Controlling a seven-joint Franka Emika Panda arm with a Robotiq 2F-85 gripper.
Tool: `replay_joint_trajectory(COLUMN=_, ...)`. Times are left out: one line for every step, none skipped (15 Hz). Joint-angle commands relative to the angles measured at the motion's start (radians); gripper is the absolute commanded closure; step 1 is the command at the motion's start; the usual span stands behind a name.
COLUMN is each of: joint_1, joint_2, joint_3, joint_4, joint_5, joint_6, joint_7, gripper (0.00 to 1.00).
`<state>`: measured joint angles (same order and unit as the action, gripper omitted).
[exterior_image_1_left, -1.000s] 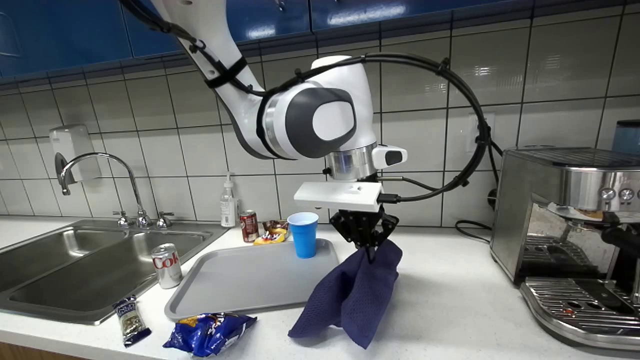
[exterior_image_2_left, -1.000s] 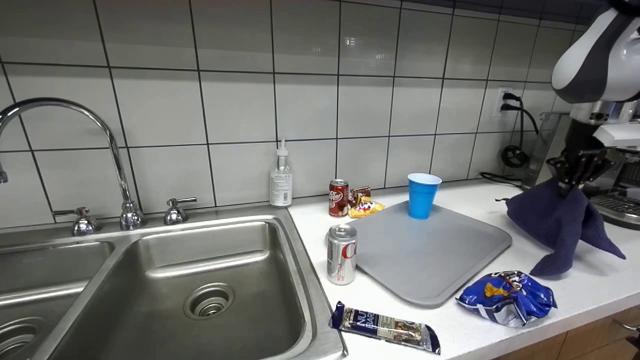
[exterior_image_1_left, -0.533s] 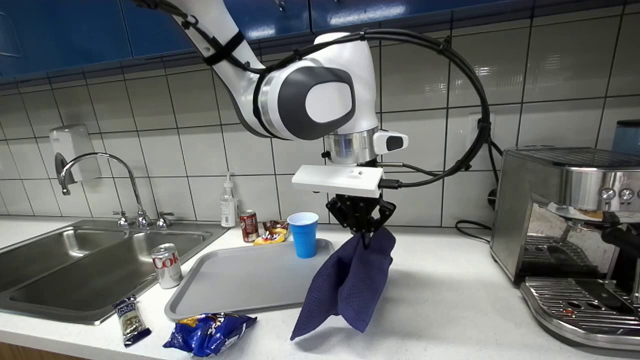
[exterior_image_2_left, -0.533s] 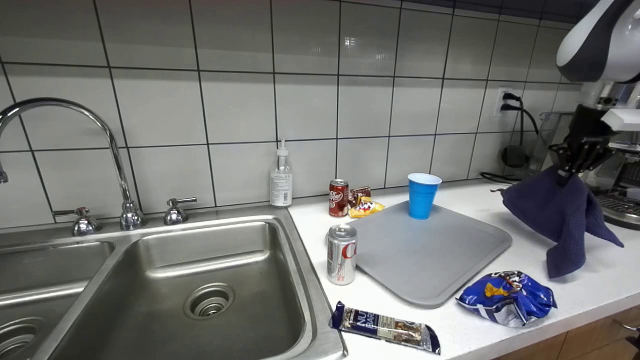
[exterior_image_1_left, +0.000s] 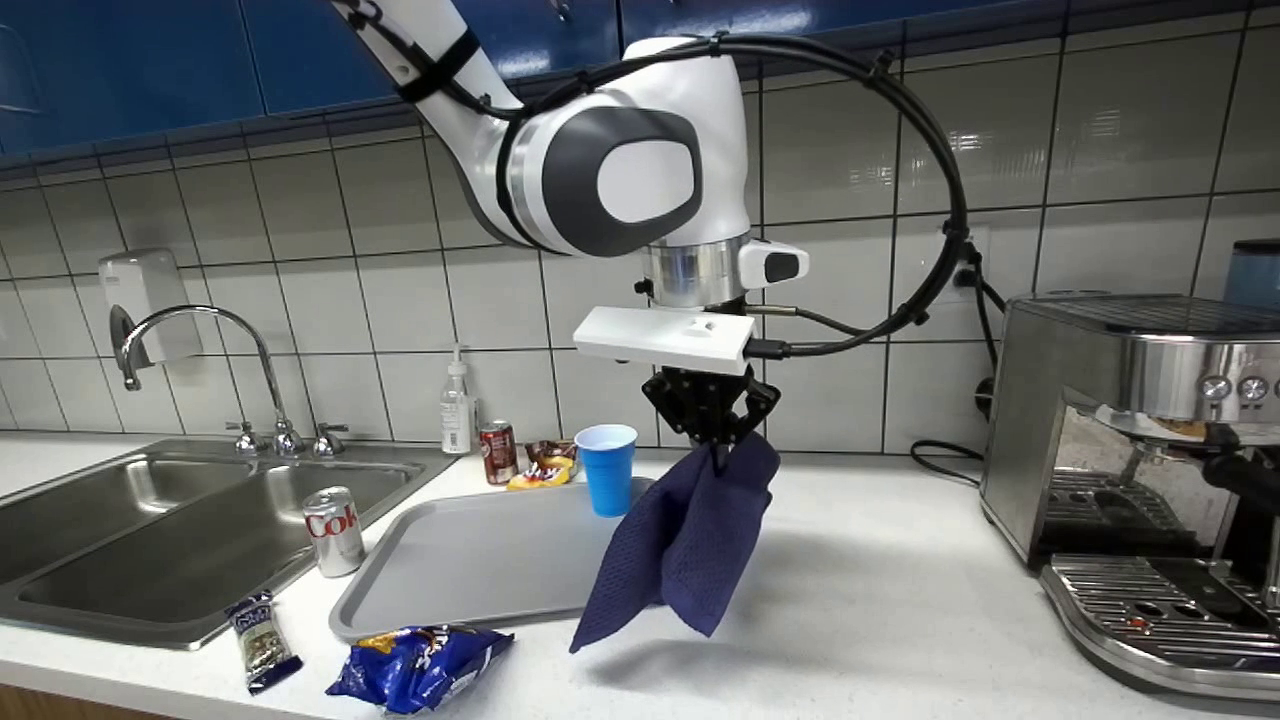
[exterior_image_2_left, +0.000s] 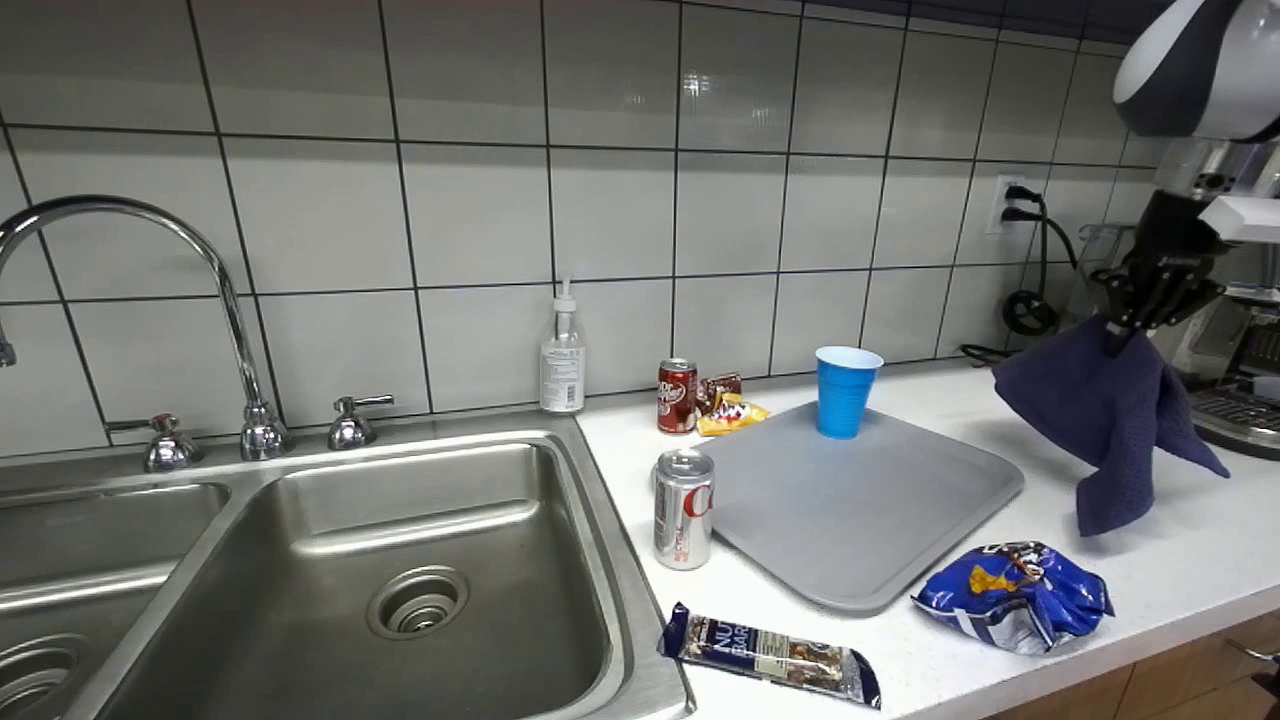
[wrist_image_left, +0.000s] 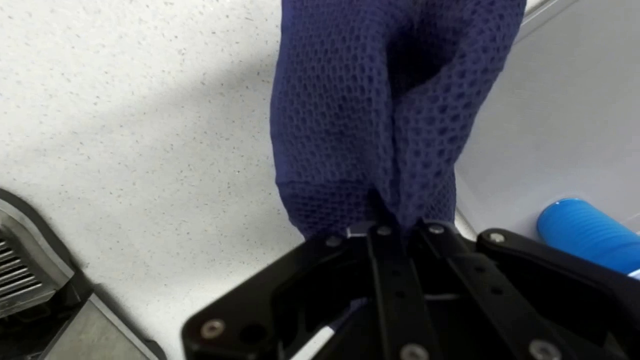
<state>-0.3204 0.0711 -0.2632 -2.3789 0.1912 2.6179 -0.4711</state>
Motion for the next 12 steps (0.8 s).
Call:
replay_joint_trajectory(joint_1=0.011, joint_2=-0.021, joint_3=0.018, joint_4=0.011, joint_5=0.033, joint_6=-0.036, joint_7=-0.011, gripper=0.99)
replay_joint_trajectory(joint_1=0.016, joint_2=-0.017, joint_3=0.021, joint_4=0.014, joint_5=0.035, joint_6=-0.035, joint_7=-0.007, gripper=0.99)
replay_joint_trajectory(joint_1=0.021, joint_2=-0.014, joint_3=0.026, joint_4=0.017, joint_5=0.038, joint_6=-0.033, joint_7=-0.001, gripper=0.99)
replay_joint_trajectory(joint_1=0.026, joint_2=-0.012, joint_3=0.031, joint_4=0.02, joint_5=0.041, joint_6=-0.038, joint_7=0.002, gripper=0.99)
replay_joint_trajectory(joint_1=0.03, joint_2=-0.011, joint_3=0.034, joint_4=0.021, joint_5=0.044, joint_6=-0.036, joint_7=0.004, gripper=0.99)
replay_joint_trajectory(joint_1=0.036, joint_2=-0.011, joint_3=0.038, joint_4=0.021, joint_5=0.045, joint_6=-0.036, joint_7=0.006, gripper=0.99)
replay_joint_trajectory(joint_1=0.042, joint_2=-0.011, joint_3=0.041, joint_4=0.02, joint_5=0.047, joint_6=-0.034, joint_7=0.01, gripper=0.99)
replay_joint_trajectory(joint_1=0.046, joint_2=-0.01, joint_3=0.045, joint_4=0.021, joint_5=0.046, joint_6=-0.035, joint_7=0.014, gripper=0.99)
replay_joint_trajectory(joint_1=0.051, joint_2=-0.008, joint_3=0.048, joint_4=0.021, joint_5=0.043, joint_6=-0.034, joint_7=0.025, gripper=0.99)
replay_joint_trajectory(joint_1=0.056, joint_2=-0.007, joint_3=0.05, joint_4=0.021, joint_5=0.042, joint_6=-0.035, joint_7=0.035, gripper=0.99)
replay_joint_trajectory(joint_1=0.062, joint_2=-0.007, joint_3=0.053, joint_4=0.021, joint_5=0.038, joint_6=-0.038, joint_7=0.052, gripper=0.99)
replay_joint_trajectory(joint_1=0.066, joint_2=-0.006, joint_3=0.056, joint_4=0.021, joint_5=0.038, joint_6=-0.039, joint_7=0.065, gripper=0.99)
